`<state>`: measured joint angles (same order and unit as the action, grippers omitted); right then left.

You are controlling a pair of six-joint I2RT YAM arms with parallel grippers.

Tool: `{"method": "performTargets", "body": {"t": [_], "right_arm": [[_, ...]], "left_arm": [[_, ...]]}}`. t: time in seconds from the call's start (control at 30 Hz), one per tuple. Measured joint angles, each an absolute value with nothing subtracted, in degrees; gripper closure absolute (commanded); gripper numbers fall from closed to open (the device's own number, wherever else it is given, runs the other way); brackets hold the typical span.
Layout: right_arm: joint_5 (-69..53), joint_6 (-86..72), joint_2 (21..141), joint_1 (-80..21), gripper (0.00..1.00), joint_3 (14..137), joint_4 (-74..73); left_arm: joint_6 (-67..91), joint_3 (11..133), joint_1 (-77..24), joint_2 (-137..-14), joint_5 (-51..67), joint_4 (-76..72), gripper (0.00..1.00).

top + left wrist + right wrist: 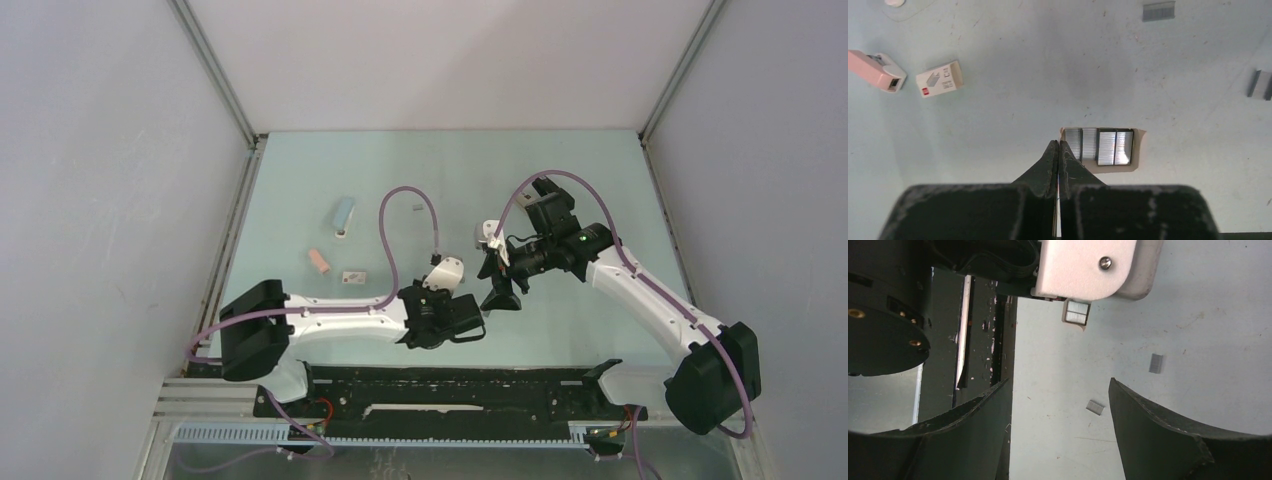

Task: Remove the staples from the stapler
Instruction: Place the staple box at the center of the board.

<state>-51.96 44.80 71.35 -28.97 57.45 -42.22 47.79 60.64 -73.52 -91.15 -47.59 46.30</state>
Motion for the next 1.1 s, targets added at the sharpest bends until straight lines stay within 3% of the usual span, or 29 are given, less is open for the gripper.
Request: {"method": "performTargets", "body": {"t": [1.1], "right_arm": [[-51.96,44.82,71.09,-28.97,0.20,57.45,-42.22]], "left_arm": [[44.95,52.82,-65.78,-92.36,-37.04,26.11,0.98]]}}
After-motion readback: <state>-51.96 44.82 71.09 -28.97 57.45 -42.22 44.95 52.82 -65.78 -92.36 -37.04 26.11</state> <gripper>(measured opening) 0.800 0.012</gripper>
